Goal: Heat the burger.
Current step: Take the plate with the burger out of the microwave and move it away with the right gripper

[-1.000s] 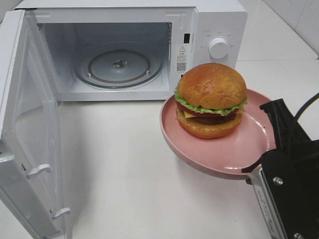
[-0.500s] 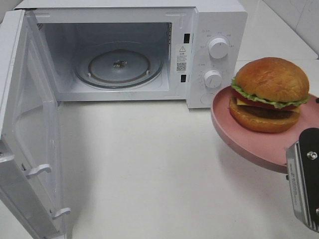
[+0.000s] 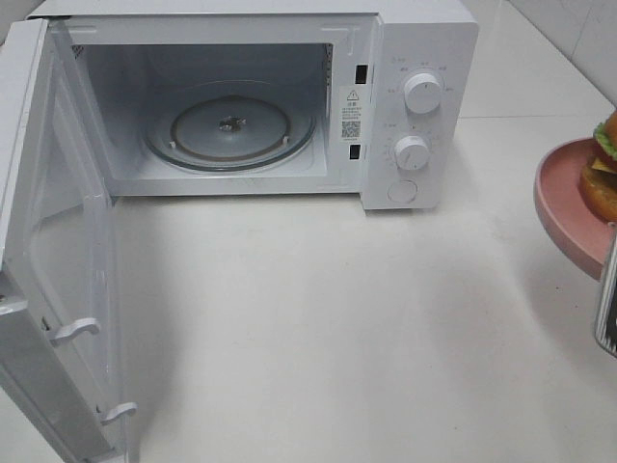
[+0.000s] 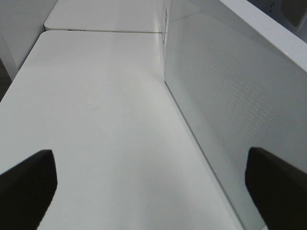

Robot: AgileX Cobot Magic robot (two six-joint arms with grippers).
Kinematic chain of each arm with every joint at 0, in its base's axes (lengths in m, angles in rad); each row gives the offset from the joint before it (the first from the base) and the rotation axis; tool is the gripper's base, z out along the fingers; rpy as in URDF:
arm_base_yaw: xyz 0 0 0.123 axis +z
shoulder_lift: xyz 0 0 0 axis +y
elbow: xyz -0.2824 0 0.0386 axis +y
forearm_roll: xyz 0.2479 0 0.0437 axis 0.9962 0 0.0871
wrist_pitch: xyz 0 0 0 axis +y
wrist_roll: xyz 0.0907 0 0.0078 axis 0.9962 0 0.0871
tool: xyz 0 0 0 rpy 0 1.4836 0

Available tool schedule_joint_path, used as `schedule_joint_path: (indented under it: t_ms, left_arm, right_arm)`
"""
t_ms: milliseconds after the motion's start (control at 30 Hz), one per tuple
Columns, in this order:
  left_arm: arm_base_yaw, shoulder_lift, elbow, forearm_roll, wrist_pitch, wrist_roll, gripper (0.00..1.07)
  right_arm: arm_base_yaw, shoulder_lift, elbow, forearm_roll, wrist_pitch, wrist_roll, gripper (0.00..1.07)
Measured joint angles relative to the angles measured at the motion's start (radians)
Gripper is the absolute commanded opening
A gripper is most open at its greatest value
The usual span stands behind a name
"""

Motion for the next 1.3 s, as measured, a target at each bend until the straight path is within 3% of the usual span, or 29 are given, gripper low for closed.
schedule_joint_path:
  t_ms: [233,733,1300]
  left_arm:
    - [0.000,0.000,0.000,0.000,0.000,0.000,1.02]
    - [0.000,0.000,0.000,0.000,0.000,0.000,1.02]
    - [0.000,0.000,0.000,0.000,0.000,0.000,1.02]
  right_arm:
    - [0.000,0.000,0.054,-0.019,0.062,0.090,0.00]
    - [0.000,0.027,0.058,-0.037,0.174,0.331,0.00]
    - [0.000,0.375,-0.121,-0.079,0.250,0.795,0.00]
